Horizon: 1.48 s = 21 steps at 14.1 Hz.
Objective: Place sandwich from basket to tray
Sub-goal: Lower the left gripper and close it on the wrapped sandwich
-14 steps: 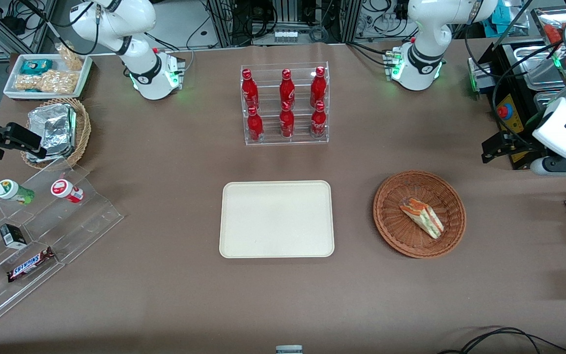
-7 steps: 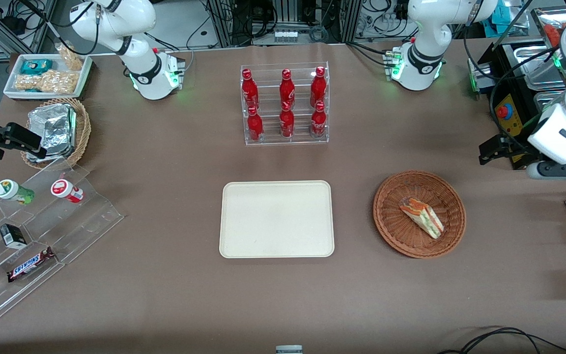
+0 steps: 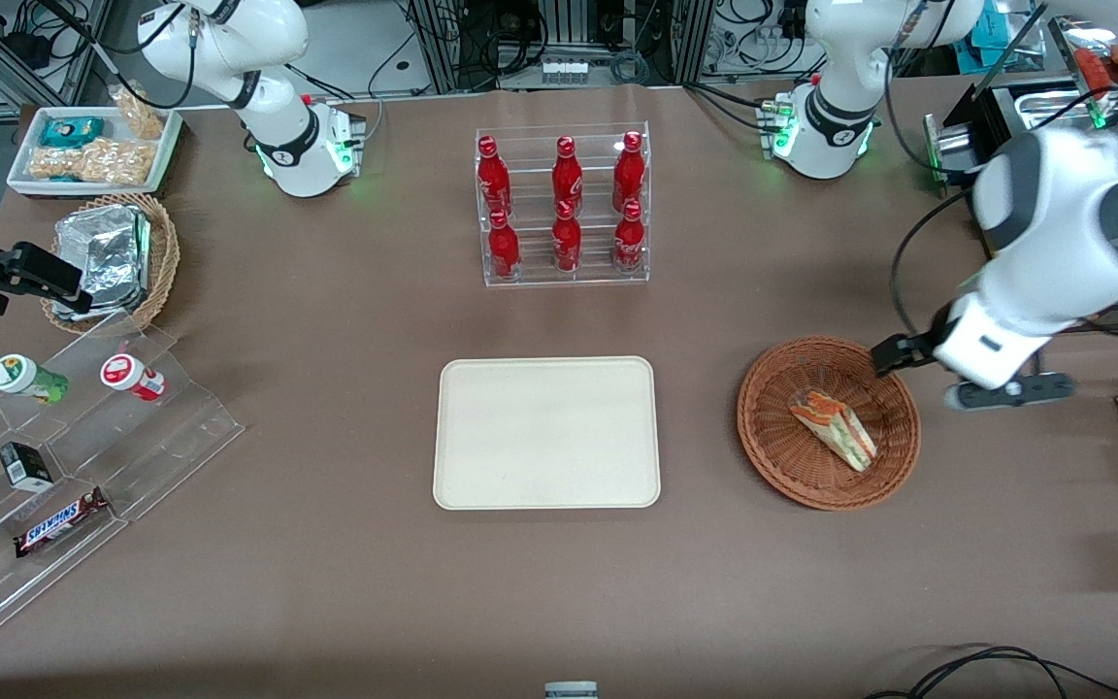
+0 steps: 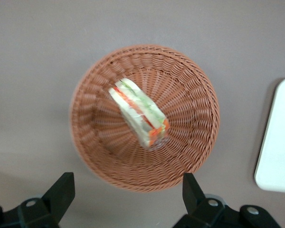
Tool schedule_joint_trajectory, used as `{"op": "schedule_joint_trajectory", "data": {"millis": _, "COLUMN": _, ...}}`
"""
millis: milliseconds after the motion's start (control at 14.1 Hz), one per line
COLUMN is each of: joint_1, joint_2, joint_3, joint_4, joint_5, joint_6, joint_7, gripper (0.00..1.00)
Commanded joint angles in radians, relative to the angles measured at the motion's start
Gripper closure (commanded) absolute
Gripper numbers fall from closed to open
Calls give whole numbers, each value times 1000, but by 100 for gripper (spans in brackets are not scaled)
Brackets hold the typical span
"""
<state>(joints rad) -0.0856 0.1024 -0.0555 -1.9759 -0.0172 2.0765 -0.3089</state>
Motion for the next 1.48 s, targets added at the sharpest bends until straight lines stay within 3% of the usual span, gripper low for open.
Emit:
{"op": "schedule_joint_trajectory", "data": {"millis": 0, "joint_1": -28, "joint_2": -15, "joint_3": 5, "joint_4": -133, "joint_5": 3, "joint_6": 172, "joint_7": -198, "gripper": 0}}
{"op": "schedule_joint_trajectory", "data": {"millis": 424, "joint_1": -43, "joint_2": 130, "joint_3": 5, "joint_4": -104, "joint_5": 5, "joint_6": 277, "joint_7": -723, "gripper": 0}}
{"op": "schedule_joint_trajectory", "data": {"millis": 919, "joint_1": -42, "joint_2": 302, "joint_3": 14, "joint_4": 46, "joint_5": 31, "joint_6": 209, "joint_7": -846, "gripper": 0}}
{"op": "schedule_joint_trajectory", "data": {"millis": 990, "joint_1": -40, "joint_2": 321, "joint_3": 14, "joint_4": 64, "joint_5": 31, "joint_6": 192, "joint_7": -849, "gripper": 4}}
{"op": "schedule_joint_trajectory", "data": {"millis": 1061, "joint_1": -39, "joint_2": 332, "joint_3": 14, "joint_4": 69, "joint_5": 31, "joint_6": 188, "joint_7": -860, "gripper": 28}}
{"op": "schedule_joint_trajectory", "data": {"millis": 1131, "joint_1": -37, "joint_2": 338, "joint_3": 14, "joint_4": 69, "joint_5": 31, "joint_6": 186, "joint_7": -881, "gripper": 58}}
{"op": "schedule_joint_trajectory", "data": {"millis": 1202, "joint_1": -36, "joint_2": 339, "joint_3": 13, "joint_4": 65, "joint_5": 31, "joint_6": 180, "joint_7": -891, "gripper": 79}}
{"op": "schedule_joint_trajectory", "data": {"millis": 1273, "joint_1": -36, "joint_2": 338, "joint_3": 14, "joint_4": 65, "joint_5": 31, "joint_6": 156, "joint_7": -888, "gripper": 87}}
{"op": "schedule_joint_trajectory", "data": {"millis": 1414, "joint_1": -34, "joint_2": 323, "joint_3": 13, "joint_4": 110, "joint_5": 31, "joint_6": 62, "joint_7": -878, "gripper": 89}}
